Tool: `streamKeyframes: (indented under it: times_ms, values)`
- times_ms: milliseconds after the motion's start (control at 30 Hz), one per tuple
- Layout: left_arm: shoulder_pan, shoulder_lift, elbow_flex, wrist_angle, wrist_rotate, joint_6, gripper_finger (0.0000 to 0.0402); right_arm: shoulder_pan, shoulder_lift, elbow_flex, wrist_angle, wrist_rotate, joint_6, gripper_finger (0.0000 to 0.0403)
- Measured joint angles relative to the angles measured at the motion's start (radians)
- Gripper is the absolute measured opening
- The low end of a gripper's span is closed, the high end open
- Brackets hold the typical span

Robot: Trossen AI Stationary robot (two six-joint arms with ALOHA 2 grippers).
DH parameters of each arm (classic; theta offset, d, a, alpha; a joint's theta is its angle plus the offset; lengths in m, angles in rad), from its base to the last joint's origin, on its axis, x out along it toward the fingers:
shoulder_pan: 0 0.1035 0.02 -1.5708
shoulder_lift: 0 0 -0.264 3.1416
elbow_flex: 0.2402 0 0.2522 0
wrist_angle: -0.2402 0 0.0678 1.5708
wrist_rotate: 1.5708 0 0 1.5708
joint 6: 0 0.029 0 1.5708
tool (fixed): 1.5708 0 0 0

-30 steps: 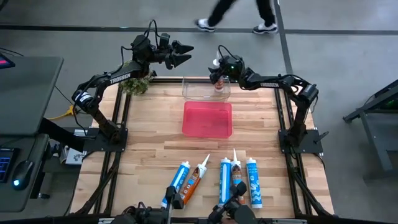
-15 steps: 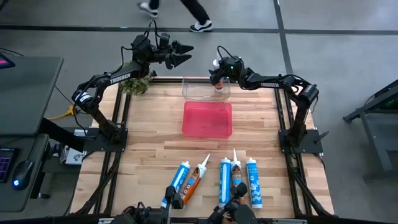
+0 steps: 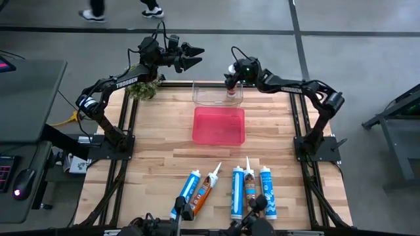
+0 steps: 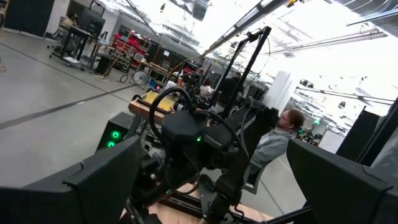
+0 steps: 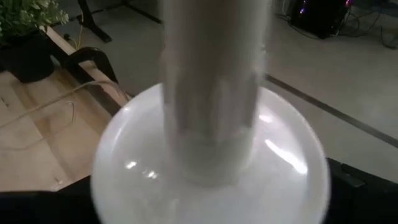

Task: Pick & place silicon tubes, Sealant and Lysol wipes
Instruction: Put the left orange sealant into the transparent container

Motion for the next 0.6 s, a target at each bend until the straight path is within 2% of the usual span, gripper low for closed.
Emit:
streamKeyframes:
  times_ms: [400,600]
  values:
    - [0.000,0.000,0.000,-0.008,0.001,-0.007,0.0397,-0.003,-0.050,0.000,-0.063,-0.009,0.011,0.0309]
    - [0.000,0.000,0.000,-0.008,-0.005,-0.007,0.0397,-0.003,-0.081,0.000,-0.152,-0.008,0.012,0.0309]
